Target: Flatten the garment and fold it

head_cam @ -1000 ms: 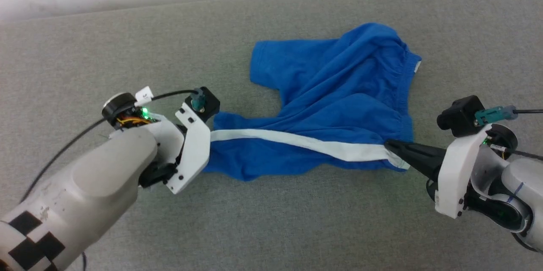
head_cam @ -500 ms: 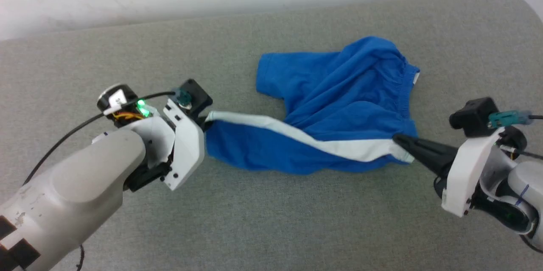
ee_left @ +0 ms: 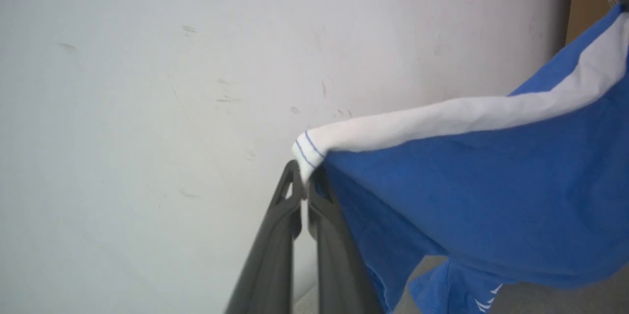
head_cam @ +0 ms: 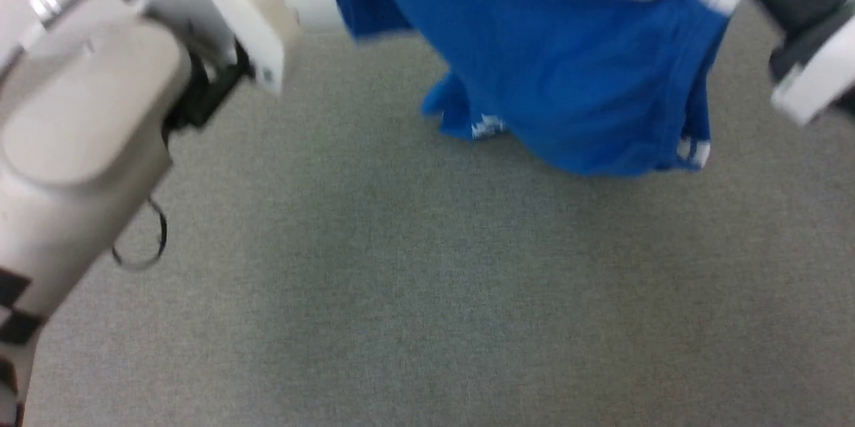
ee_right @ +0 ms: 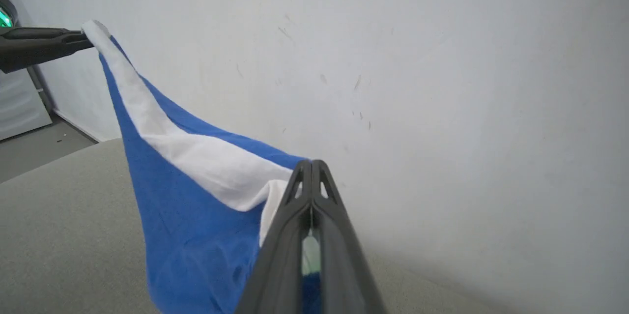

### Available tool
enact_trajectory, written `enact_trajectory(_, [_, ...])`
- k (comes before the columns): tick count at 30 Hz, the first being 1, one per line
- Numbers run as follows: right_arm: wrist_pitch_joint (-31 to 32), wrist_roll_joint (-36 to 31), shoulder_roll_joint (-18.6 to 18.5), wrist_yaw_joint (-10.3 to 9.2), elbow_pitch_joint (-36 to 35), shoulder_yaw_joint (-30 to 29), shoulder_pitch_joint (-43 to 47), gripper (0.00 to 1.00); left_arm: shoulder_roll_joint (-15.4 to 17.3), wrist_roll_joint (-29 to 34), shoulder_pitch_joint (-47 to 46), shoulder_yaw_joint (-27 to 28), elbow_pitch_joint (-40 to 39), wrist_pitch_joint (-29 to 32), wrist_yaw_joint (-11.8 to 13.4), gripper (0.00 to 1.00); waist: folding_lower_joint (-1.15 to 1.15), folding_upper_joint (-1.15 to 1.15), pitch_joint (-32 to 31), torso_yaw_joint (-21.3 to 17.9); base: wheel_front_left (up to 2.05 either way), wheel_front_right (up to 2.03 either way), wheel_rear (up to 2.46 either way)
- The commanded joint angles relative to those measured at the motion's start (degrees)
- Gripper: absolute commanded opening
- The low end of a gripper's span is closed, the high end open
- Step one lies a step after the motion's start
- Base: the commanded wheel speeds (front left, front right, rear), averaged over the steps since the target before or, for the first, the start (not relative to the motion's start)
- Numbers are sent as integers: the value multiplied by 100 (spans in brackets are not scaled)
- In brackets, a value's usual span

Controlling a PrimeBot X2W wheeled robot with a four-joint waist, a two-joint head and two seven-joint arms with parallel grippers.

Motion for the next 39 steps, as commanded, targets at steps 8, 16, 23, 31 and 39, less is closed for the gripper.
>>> enact_trajectory(8, [450, -263, 473, -12, 592, -420, -2221, 0, -594, 408, -1839, 564, 896, -615, 225, 0, 0, 0, 1416, -7, 0, 0, 0])
enact_trajectory(16, [582, -660, 696, -12, 1213, -406, -3953, 0, -894, 573, -3266, 1035, 1563, -1185, 346, 0, 0, 0, 2190, 24, 0, 0, 0])
enact_trajectory(23, [471, -668, 896, -12, 1488, -149, -4496, 0, -966, 610, -3638, 1168, 1771, -1380, 294, 0, 0, 0, 2378, -21, 0, 0, 0])
enact_trajectory(31, [-58, -237, 1135, -12, 1363, 844, -3293, 0, -802, 581, -2040, 1075, 1794, -1521, 327, 0, 0, 0, 1929, -137, 0, 0, 0])
enact_trajectory(39, [-657, 87, 790, -12, 742, 2009, -1638, 0, -344, 793, 825, 1449, 552, -1531, 775, 0, 0, 0, 1070, -138, 0, 0, 0])
